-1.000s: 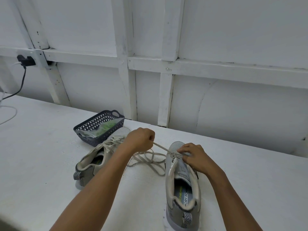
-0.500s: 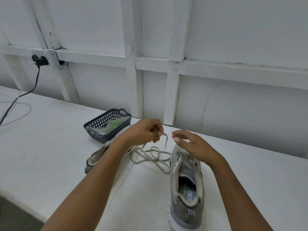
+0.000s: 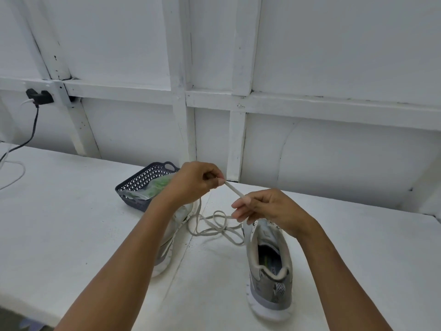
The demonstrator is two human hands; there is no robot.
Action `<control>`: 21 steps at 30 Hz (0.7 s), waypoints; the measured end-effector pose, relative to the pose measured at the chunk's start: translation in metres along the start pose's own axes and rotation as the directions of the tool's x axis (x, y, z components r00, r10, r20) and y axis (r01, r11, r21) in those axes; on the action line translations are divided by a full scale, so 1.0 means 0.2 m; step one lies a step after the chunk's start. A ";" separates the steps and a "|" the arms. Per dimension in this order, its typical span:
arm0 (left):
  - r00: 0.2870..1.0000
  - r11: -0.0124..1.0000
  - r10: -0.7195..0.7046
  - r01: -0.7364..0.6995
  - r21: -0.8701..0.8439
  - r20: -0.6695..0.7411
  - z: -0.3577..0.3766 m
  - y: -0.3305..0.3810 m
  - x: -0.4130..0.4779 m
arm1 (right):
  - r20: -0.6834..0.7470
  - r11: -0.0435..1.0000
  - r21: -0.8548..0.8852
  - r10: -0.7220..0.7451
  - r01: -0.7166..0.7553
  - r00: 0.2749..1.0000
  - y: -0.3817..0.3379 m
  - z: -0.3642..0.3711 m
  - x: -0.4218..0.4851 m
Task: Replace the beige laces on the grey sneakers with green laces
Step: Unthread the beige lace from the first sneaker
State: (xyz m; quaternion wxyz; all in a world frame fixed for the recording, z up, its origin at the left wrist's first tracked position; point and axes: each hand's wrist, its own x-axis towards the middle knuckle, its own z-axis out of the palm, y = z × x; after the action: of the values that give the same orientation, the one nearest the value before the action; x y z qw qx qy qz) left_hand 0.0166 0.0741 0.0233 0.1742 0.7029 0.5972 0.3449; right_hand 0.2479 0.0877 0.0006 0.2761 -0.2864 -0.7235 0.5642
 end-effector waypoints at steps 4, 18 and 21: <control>1.000 0.998 0.024 -0.023 0.065 -0.012 0.04 -0.06 -0.06 | 0.000 0.961 0.265 -0.084 0.081 0.996 -0.03 0.13 -0.02; 0.771 0.947 0.260 -0.320 0.000 0.582 -0.17 0.06 -0.47 | -0.493 0.993 0.061 0.114 -0.097 0.863 -0.01 0.62 -0.23; 0.819 0.939 0.327 -0.336 -0.069 0.471 -0.28 0.05 -0.46 | -0.374 0.977 0.149 0.200 -0.154 0.906 -0.01 0.72 -0.33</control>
State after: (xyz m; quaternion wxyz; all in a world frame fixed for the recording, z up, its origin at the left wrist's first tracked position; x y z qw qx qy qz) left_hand -0.0191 -0.0260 0.0442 0.2465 0.8602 0.4077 0.1816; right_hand 0.1886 -0.0549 -0.0323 0.3770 -0.4400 -0.5917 0.5605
